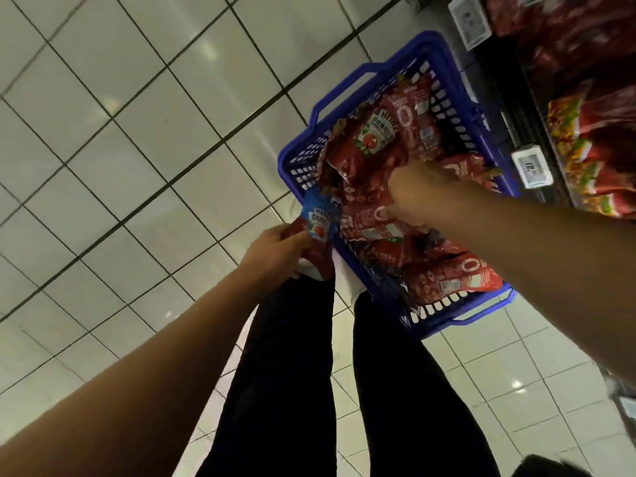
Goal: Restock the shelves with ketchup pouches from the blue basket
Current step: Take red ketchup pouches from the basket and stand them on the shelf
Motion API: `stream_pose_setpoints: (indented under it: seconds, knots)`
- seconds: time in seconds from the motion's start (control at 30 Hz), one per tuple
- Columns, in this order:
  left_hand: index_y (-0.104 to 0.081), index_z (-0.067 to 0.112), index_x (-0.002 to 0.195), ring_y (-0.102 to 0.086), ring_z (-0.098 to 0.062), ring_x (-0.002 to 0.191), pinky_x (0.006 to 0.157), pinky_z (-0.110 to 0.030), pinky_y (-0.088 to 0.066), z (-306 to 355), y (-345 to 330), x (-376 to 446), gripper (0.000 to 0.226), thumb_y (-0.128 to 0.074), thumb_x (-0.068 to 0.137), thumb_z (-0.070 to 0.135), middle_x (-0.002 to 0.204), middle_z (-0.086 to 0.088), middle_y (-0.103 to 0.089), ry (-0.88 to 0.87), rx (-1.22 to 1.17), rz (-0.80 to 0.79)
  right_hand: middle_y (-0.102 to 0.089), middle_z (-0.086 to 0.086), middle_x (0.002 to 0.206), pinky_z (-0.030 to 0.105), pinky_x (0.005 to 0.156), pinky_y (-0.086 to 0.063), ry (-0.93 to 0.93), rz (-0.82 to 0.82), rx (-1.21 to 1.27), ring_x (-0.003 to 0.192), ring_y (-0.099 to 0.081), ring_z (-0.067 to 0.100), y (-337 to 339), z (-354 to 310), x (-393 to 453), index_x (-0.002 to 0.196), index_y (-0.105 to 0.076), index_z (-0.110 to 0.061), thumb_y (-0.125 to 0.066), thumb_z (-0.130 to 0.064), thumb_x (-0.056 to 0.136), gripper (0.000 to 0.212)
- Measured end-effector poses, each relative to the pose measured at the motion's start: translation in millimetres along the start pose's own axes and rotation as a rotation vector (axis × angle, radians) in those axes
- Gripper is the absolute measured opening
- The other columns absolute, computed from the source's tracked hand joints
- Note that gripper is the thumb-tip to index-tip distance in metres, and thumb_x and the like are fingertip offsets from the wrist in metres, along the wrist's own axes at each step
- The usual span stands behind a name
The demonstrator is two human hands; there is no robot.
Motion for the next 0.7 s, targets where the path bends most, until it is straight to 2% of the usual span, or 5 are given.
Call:
stream_pose_setpoints:
  seconds: [0.2,0.3,0.5,0.6,0.7]
  knots:
    - [-0.066,0.021,0.106,-0.075,-0.014,0.077,0.064,-0.025,-0.058,4.3,15.2,-20.6,0.018,-0.056,0.095,0.012,0.086,-0.001,-0.078,-0.007,-0.207,-0.071,-0.046,-0.006,0.059,0.021,0.054,-0.034,0.252,0.539,0.426,0.051,-0.048,0.019,-24.7,18.0,-83.8,0.061,-0.054,-0.019,-0.072,-0.029,0.089,0.035]
    - [-0.064,0.021,0.112,-0.075,-0.014,0.080,0.062,-0.022,-0.058,17.3,20.0,-30.0,0.023,-0.054,0.092,0.015,0.090,-0.002,-0.078,-0.089,-0.277,-0.131,-0.062,0.006,0.074,0.033,0.052,-0.049,0.303,0.814,0.321,0.059,-0.059,0.031,-46.1,-4.5,-116.5,0.077,-0.070,-0.009,-0.076,-0.014,0.085,0.011]
    - [-0.066,0.024,0.117,-0.072,-0.020,0.093,0.078,-0.034,-0.055,38.4,26.7,-28.3,0.039,-0.052,0.081,0.021,0.105,-0.007,-0.075,-0.162,-0.313,-0.149,-0.047,0.009,0.130,0.046,0.089,-0.052,0.137,0.213,0.307,0.117,-0.050,0.036,-133.5,-27.3,-78.0,0.147,-0.043,-0.021,-0.058,-0.012,0.089,0.060]
    - [-0.068,0.027,0.116,-0.072,-0.025,0.104,0.078,-0.034,-0.059,47.4,19.2,-23.6,0.038,-0.053,0.084,0.017,0.113,-0.009,-0.074,-0.163,-0.272,-0.213,-0.057,0.012,0.129,0.042,0.093,-0.050,-0.091,0.161,0.776,0.115,-0.056,0.036,-157.8,-5.3,-77.6,0.136,-0.054,-0.018,-0.065,-0.029,0.088,0.050]
    - [-0.063,0.018,0.126,-0.069,-0.031,0.113,0.082,-0.037,-0.060,52.3,-1.2,-19.4,0.044,-0.055,0.084,0.006,0.123,-0.015,-0.070,-0.126,-0.293,-0.306,-0.069,0.006,0.100,0.030,0.070,-0.046,-0.508,0.347,1.289,0.096,-0.065,0.030,-170.6,54.9,-93.7,0.113,-0.063,-0.015,-0.068,-0.042,0.081,0.043]
Point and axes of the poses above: each hand's wrist, its own x-axis towards the middle knuckle, its own y-axis out of the back of the hand, z = x × y, the point moved 7 cm from there along x, towards the middle knuckle
